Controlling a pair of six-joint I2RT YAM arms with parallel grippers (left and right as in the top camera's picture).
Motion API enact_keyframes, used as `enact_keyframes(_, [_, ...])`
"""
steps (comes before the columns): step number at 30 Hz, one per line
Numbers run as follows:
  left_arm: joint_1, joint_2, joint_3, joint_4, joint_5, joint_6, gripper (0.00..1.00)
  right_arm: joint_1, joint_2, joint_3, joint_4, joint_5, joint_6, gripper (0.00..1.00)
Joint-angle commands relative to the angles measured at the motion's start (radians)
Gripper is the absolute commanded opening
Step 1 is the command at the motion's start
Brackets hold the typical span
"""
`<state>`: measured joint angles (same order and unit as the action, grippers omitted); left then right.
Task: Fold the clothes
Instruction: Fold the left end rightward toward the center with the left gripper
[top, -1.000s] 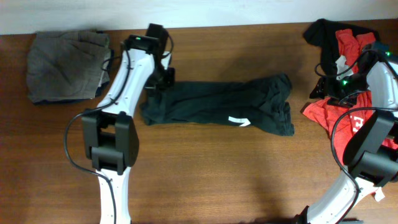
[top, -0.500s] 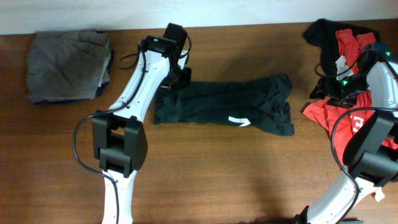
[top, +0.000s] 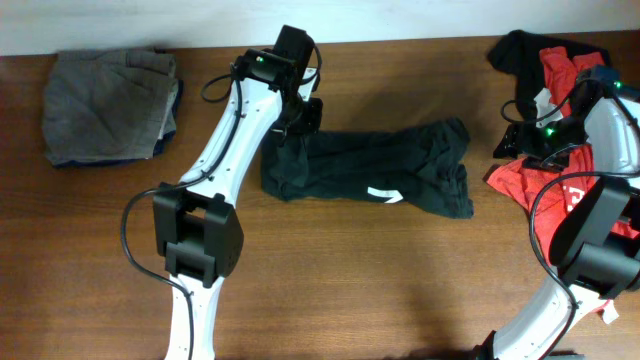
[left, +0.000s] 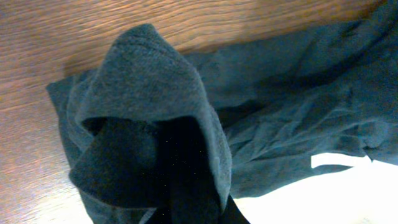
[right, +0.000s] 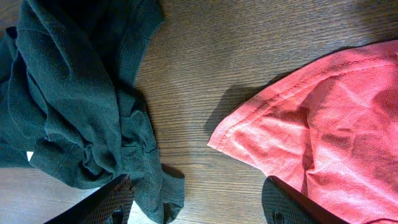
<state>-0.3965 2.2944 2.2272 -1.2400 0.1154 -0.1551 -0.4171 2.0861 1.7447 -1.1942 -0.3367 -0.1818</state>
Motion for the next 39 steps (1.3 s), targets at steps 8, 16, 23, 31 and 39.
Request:
enact_keyframes(8, [-0.104,-0.032,0.019,0.066,0.023,-0.009,0.23,0.005,-0.015,0.017,-0.008,0.009,0.006,0.71])
enact_keyframes(16, [-0.128,-0.032,0.020,0.083,0.018,-0.008,0.99,0.005,-0.015,0.017,-0.012,0.009,0.006,0.72])
enact_keyframes(23, [-0.065,-0.032,0.025,-0.031,-0.026,0.052,0.99,0.005,-0.015,0.017,-0.014,0.009,0.006,0.71])
enact_keyframes(31, [-0.070,-0.013,-0.026,0.005,-0.033,0.172,0.17,0.005,-0.015,0.017,-0.010,0.008,0.007,0.72])
enact_keyframes(39, [-0.074,0.076,-0.072,0.023,-0.079,0.171,0.01,0.005,-0.015,0.017,-0.026,0.009,0.007,0.72])
